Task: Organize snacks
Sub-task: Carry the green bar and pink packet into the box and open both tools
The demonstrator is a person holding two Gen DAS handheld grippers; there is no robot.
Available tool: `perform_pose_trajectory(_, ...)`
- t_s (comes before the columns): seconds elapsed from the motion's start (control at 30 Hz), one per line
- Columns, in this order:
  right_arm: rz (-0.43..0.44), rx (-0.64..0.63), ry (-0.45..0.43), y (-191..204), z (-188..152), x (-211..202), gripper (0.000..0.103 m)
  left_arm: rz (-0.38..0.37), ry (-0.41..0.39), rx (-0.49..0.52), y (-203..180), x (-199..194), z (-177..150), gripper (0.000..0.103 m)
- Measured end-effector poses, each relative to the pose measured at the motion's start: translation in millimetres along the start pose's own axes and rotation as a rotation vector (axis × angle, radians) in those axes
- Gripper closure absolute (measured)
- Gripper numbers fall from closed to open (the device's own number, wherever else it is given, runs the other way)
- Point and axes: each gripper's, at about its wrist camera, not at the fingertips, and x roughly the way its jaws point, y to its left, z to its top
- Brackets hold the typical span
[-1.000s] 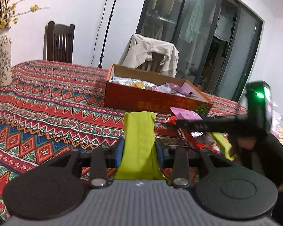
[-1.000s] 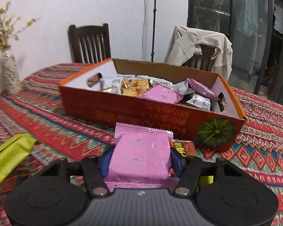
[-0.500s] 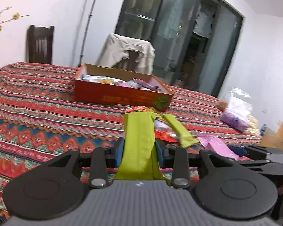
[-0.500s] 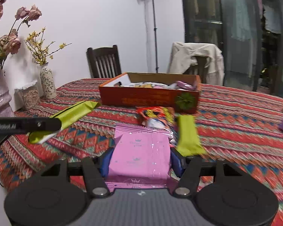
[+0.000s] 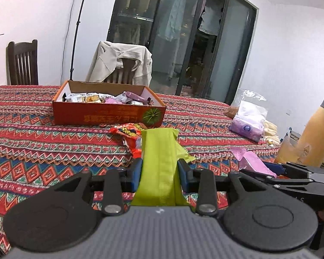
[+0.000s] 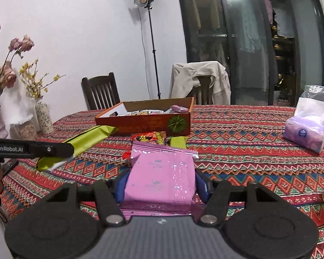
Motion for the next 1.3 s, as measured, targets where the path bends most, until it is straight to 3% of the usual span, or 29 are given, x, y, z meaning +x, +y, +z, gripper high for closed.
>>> perform_pose_trajectory(0.17, 0.024, 0.02, -0.036, -12.8, 12.2, -0.9, 0.042, -0.006, -0.038, -0.024, 19.3, 5.5, 28.5, 0.067)
perform_pose_trajectory(0.3, 0.056, 0.004, -0.076, -21.2, 38.4, 8.5, 0.042, 0.039, -0.084, 0.0, 42.1, 13.6, 65.6, 0.067)
perform_pose_trajectory(0.47, 0.086, -0.028, -0.098, -28.1, 91.6, 44.9, 0.042, 0.108, -0.097, 0.015, 85.4, 43.3, 121.0, 0.067)
perform_pose_trajectory(0.63, 0.153, -0.006, -0.109, -36.5, 155.2, 105.2, 0.042, 0.135, -0.074, -0.024, 129.3, 101.2, 176.3, 0.067)
perform_pose_trajectory(0.73, 0.181, -0.002, -0.059, -34.8, 187.9, 162.2, 0.042, 0.162, -0.045, -0.069, 151.6, 148.9, 194.1, 0.067)
perform_pose_trajectory(0.9, 0.126, -0.024, 0.087, -23.9, 209.0, 273.6, 0.042, 0.234, 0.051, -0.116, 185.8, 240.1, 198.3, 0.067)
perform_pose_trajectory(1.1, 0.035, -0.079, 0.261, -12.9, 189.9, 377.4, 0.042, 0.276, 0.14, -0.168, 214.8, 307.8, 182.4, 0.067)
perform_pose_trajectory(1.3, -0.055, -0.175, 0.352, -6.1, 162.6, 413.5, 0.042, 0.313, 0.169, -0.137, 215.2, 330.1, 160.5, 0.067)
